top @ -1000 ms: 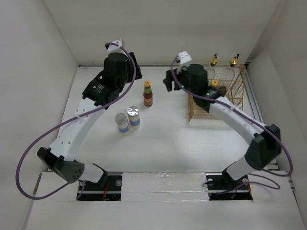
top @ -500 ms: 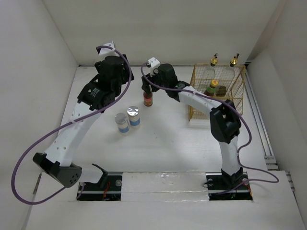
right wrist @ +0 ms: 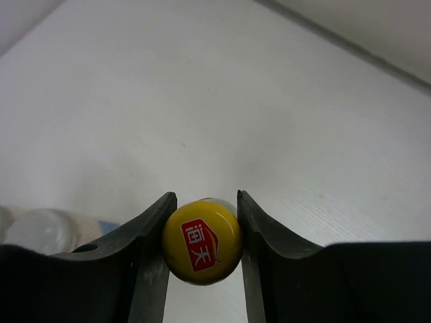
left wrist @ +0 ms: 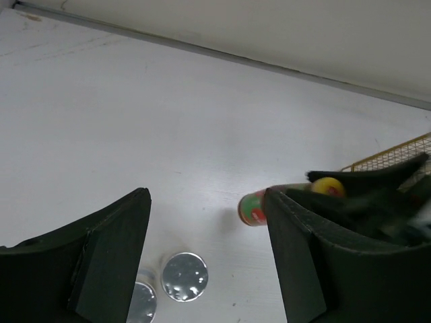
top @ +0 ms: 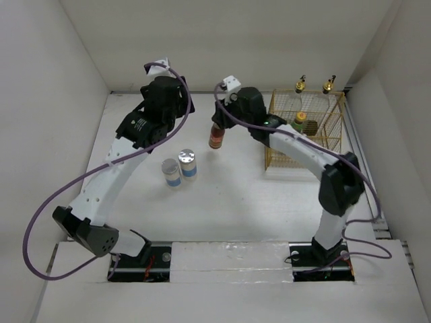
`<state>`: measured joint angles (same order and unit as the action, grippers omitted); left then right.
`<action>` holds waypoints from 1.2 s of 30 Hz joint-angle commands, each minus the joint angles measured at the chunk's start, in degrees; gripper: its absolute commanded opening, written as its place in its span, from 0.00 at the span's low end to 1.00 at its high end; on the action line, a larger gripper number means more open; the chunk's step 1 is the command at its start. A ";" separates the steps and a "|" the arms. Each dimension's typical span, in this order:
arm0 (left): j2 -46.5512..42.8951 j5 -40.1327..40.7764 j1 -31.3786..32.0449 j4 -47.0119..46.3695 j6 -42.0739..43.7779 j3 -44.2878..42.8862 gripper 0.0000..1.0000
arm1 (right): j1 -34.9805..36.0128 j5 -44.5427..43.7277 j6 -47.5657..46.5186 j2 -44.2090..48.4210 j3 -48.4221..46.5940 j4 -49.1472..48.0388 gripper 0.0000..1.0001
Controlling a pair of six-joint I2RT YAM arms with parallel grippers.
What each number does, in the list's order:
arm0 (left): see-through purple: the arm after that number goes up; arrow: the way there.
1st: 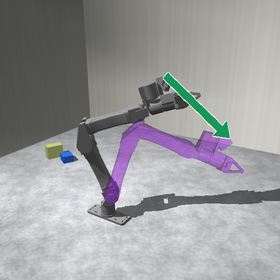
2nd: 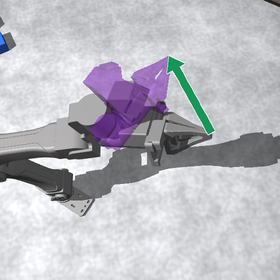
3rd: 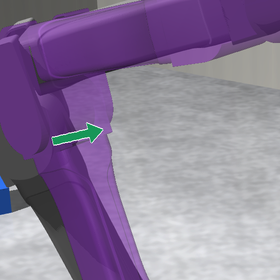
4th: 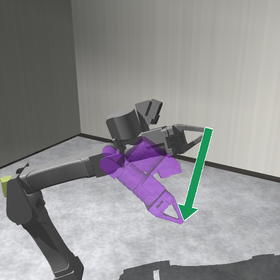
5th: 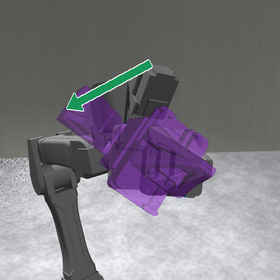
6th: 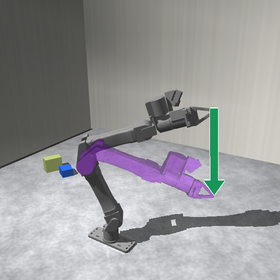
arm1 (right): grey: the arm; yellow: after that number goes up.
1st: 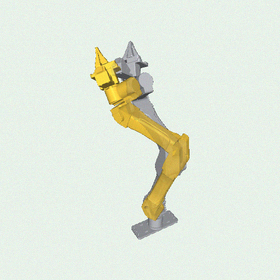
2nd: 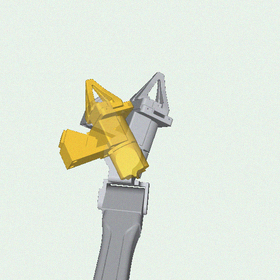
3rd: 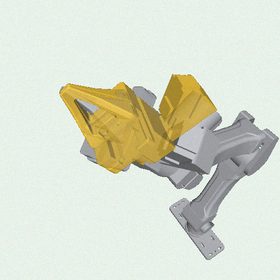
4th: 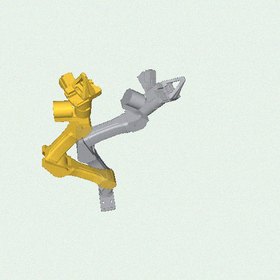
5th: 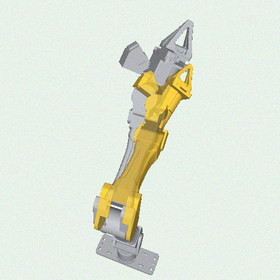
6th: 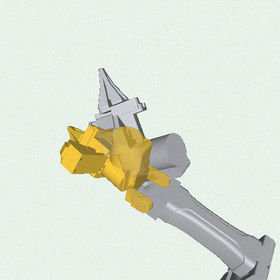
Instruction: Organize the condiment bottles
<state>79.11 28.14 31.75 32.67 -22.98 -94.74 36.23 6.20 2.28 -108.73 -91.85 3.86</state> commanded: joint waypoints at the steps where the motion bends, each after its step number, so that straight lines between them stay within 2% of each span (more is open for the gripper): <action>1: 2.09 -4.14 -0.19 -2.42 0.39 -3.87 0.65 | -3.17 -2.06 2.89 21.13 1.13 -8.70 0.02; 6: 4.82 -10.89 -0.19 -3.74 -0.13 -6.42 0.67 | -9.58 -4.26 4.04 34.61 6.07 3.32 0.00; 8: 6.22 -12.49 -0.19 -3.75 -0.13 -7.21 0.68 | -14.50 -4.26 4.57 39.70 6.60 6.67 0.00; 13: 9.56 -18.11 -0.19 -3.75 -1.19 -11.34 0.71 | -24.79 -4.79 3.96 43.34 2.39 15.99 0.00; 15: 11.23 -19.43 -0.19 -3.75 -1.19 -12.49 0.72 | -29.79 -4.79 3.96 43.34 2.38 16.62 0.00; 18: 13.08 -34.07 -5.80 -5.41 -5.56 -11.10 0.75 | -35.51 -5.32 3.96 43.34 4.65 14.08 0.00; 19: 14.57 -36.90 -7.39 -5.42 -5.58 -11.08 0.73 | -36.83 -4.62 4.74 42.81 4.67 13.29 0.00; 23: 15.90 -25.87 -3.10 -1.82 -0.13 -18.01 0.74 | -40.44 -4.61 4.75 40.09 6.07 10.82 0.00; 36: 13.18 -26.64 -3.09 -4.10 0.39 -12.93 0.75 | -43.00 -8.92 3.17 32.44 8.35 3.09 0.00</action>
<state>96.20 1.67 29.06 30.65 -23.44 -108.31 -6.00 -0.78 5.76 -76.64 -83.35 18.83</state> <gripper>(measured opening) 0.750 0.442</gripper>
